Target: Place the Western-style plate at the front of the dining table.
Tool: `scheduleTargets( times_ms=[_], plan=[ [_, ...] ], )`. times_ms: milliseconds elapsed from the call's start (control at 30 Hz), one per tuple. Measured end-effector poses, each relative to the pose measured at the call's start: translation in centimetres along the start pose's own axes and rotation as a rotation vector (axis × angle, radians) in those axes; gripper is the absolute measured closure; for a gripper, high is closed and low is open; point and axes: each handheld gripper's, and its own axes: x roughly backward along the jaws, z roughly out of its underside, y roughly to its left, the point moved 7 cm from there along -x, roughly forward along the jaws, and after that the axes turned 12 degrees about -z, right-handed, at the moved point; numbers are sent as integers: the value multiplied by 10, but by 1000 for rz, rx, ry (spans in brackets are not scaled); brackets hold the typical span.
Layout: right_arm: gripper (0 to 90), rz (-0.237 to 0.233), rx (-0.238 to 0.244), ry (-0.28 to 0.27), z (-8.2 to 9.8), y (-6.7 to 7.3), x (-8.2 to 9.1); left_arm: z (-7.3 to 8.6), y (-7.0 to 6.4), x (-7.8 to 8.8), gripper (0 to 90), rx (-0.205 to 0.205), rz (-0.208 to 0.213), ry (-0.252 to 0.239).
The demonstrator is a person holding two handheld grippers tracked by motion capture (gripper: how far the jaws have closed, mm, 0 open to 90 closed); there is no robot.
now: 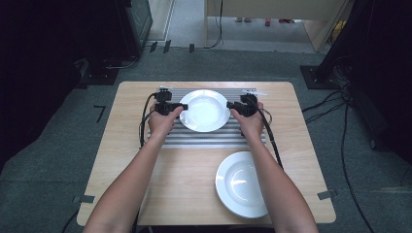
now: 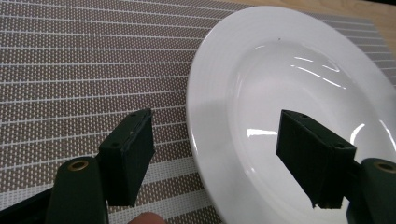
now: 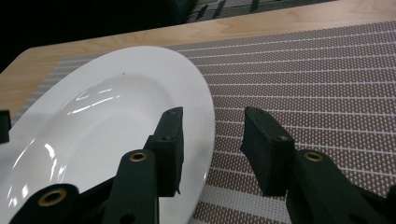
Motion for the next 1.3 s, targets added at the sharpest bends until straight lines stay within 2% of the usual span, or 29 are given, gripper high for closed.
scheduleTargets(
  times_ms=[33, 100, 167, 200, 267, 333, 400, 500, 600, 667, 800, 900, 1133, 1200, 1300],
  plan=[
    [583, -7, 23, 8, 1, 1, 2, 1, 0, 2, 277, 0, 4, -8],
    [497, -14, 39, 14, 3, 3, 7, 2, 2, 8, 263, -5, -1, -28],
    [488, -1, 65, 9, 3, 4, 14, 4, 4, 15, 261, -17, -7, -15],
    [481, 0, 69, 9, 4, 5, 18, 5, 5, 19, 269, -25, -13, 0],
    [458, -5, 52, -2, 5, 6, 27, 7, 6, 28, 268, -52, -17, -4],
    [429, -4, 51, 4, 7, 7, 37, 10, 6, 36, 243, -84, -4, -18],
    [386, 6, 74, 8, 8, 6, 47, 15, 6, 44, 192, -112, 15, -31],
    [361, -7, 99, 15, 10, 8, 63, 23, 6, 55, 170, -132, 47, -57],
    [337, -30, 116, 19, 14, 10, 75, 32, 6, 65, 169, -143, 54, -81],
    [332, -54, 125, 30, 18, 12, 82, 38, 6, 70, 169, -156, 58, -89],
    [325, -54, 155, 56, 29, 13, 95, 51, 10, 82, 169, -177, 60, -103],
    [314, -68, 158, 66, 36, 15, 107, 59, 13, 93, 169, -179, 67, -114],
    [306, -74, 166, 47, 49, 15, 135, 80, 20, 117, 154, -201, 81, -154],
    [306, -74, 170, 41, 54, 14, 143, 88, 22, 121, 136, -225, 76, -164],
    [303, -74, 172, 32, 62, 13, 154, 100, 25, 127, 121, -234, 79, -161]
  ],
)
